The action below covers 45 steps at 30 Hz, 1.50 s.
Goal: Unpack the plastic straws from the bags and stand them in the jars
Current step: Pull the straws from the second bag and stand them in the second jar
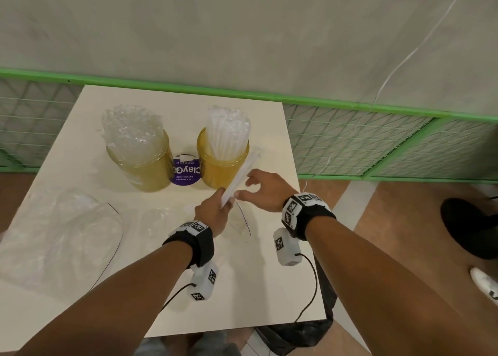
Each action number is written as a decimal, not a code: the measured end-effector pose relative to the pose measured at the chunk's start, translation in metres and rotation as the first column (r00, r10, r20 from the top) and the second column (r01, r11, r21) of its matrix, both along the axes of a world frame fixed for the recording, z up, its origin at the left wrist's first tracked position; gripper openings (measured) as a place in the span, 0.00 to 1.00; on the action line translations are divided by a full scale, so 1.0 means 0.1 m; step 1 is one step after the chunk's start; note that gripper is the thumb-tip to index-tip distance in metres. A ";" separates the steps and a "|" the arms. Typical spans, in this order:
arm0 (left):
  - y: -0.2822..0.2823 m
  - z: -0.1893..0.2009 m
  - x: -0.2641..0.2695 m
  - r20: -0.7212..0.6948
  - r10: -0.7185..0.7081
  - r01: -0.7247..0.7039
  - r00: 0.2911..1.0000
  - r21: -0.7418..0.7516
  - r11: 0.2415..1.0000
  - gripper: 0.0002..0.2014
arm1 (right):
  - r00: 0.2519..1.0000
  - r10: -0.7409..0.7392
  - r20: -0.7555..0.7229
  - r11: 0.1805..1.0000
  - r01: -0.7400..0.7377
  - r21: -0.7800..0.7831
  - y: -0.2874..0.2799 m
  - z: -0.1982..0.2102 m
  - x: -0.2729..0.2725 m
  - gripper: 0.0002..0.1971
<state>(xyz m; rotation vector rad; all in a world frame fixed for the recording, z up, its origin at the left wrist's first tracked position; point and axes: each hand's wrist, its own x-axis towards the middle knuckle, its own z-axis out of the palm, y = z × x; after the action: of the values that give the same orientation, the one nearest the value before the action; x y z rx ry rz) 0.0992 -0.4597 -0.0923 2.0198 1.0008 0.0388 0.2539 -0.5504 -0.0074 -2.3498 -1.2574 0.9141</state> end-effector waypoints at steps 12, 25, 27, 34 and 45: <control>-0.01 0.22 0.07 0.183 -0.018 0.026 0.983 -0.044 0.999 0.33 | 0.942 -0.199 -0.269 0.919 0.275 0.283 0.38 -0.26 -0.46 0.05; 0.24 0.07 -0.03 0.097 0.354 -0.228 0.930 -0.604 0.764 0.18 | 0.770 -0.279 -0.574 0.531 0.622 0.575 0.70 0.51 -0.22 0.05; 0.29 0.15 -0.02 0.125 0.624 -0.300 0.771 -0.793 0.531 0.15 | 0.755 -0.226 -0.615 0.507 0.630 0.588 0.78 0.61 -0.30 0.04; 0.47 0.49 -0.12 0.069 0.716 -0.138 0.695 -0.964 0.228 0.35 | 0.792 -0.135 -0.595 0.578 0.551 0.601 0.96 0.52 -0.62 0.07; 0.57 0.55 -0.15 0.142 0.743 -0.249 0.655 -0.887 0.390 0.13 | 0.842 -0.180 -0.509 0.769 0.443 0.461 0.90 0.43 -0.76 0.05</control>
<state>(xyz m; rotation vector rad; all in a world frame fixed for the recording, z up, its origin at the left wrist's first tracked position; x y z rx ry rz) 0.0842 -0.4024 -0.0372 0.6679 0.9857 0.3953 0.1777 -0.4603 0.0360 -1.6808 -0.7603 0.7594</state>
